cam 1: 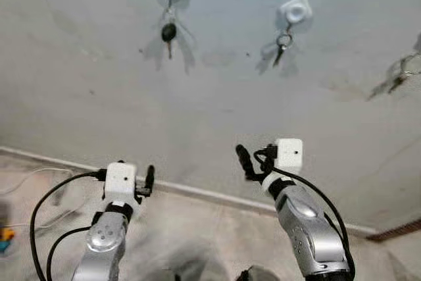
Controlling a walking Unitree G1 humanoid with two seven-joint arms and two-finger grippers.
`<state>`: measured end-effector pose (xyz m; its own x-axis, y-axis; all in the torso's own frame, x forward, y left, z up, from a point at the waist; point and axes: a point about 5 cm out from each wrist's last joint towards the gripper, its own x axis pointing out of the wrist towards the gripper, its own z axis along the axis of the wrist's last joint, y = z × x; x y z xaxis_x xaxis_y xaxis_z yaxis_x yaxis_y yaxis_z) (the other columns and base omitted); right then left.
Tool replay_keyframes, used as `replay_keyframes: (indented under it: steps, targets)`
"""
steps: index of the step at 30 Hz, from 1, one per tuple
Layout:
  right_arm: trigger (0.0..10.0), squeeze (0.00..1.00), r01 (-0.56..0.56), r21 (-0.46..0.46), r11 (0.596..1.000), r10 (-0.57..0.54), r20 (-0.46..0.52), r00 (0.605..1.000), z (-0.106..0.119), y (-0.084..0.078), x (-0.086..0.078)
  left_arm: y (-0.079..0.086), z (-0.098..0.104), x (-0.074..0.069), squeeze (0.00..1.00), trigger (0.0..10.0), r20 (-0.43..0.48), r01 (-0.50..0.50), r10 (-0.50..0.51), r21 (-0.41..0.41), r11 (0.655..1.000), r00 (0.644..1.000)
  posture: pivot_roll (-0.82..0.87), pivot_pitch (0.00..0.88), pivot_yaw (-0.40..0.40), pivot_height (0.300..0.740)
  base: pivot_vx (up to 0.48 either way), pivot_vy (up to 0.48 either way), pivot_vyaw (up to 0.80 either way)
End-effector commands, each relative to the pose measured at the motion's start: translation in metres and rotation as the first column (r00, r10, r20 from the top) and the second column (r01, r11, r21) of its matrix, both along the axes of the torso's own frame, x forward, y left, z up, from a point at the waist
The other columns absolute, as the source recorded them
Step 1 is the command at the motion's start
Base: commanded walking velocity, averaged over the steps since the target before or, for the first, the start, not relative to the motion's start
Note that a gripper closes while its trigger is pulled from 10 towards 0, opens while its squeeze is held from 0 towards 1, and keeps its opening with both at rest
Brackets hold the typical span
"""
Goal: Hang keys on a hook
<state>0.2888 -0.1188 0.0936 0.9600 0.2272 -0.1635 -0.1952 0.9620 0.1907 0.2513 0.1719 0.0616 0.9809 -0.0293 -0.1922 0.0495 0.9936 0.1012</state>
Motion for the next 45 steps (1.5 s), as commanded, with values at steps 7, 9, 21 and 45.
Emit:
replay_keyframes:
  steps: [7, 9, 21, 45]
  targets:
    - [10.0, 0.00, 0.050, 0.009, 0.999, -0.049, -0.026, 0.998, -0.008, -0.011, -0.001, -0.007, -0.011, -0.003, 0.00, 10.0, -0.037, 0.024, -0.025, -0.008, 1.000, 0.999, 0.03, 0.149, -0.027, 0.740, 0.000, 0.380, 0.00]
    - [10.0, 0.00, 0.052, 0.007, 0.999, -0.052, -0.028, 0.998, -0.010, -0.012, 0.000, -0.006, -0.017, -0.002, 0.00, 10.0, -0.063, 0.032, -0.034, -0.036, 0.999, 0.997, 0.04, 0.150, -0.028, 0.740, 0.000, 0.000, 0.00]
    - [10.0, 0.00, 0.062, -0.076, 0.995, -0.072, -0.132, 0.989, -0.048, -0.021, 0.003, 0.017, -0.078, -0.012, 0.00, 10.0, -0.297, -0.024, 0.016, -0.021, 0.999, 0.955, 0.03, 0.137, -0.035, 0.740, 0.000, 0.000, 0.00]
    - [10.0, 0.00, -0.355, -0.393, 0.848, 0.028, -0.637, 0.771, -0.170, -0.040, -0.087, -0.004, -0.154, -0.082, 0.00, 10.0, -0.749, 0.213, -0.102, 0.053, 0.976, 0.654, 0.05, 0.088, -0.052, 0.740, 0.000, 0.000, 0.10]
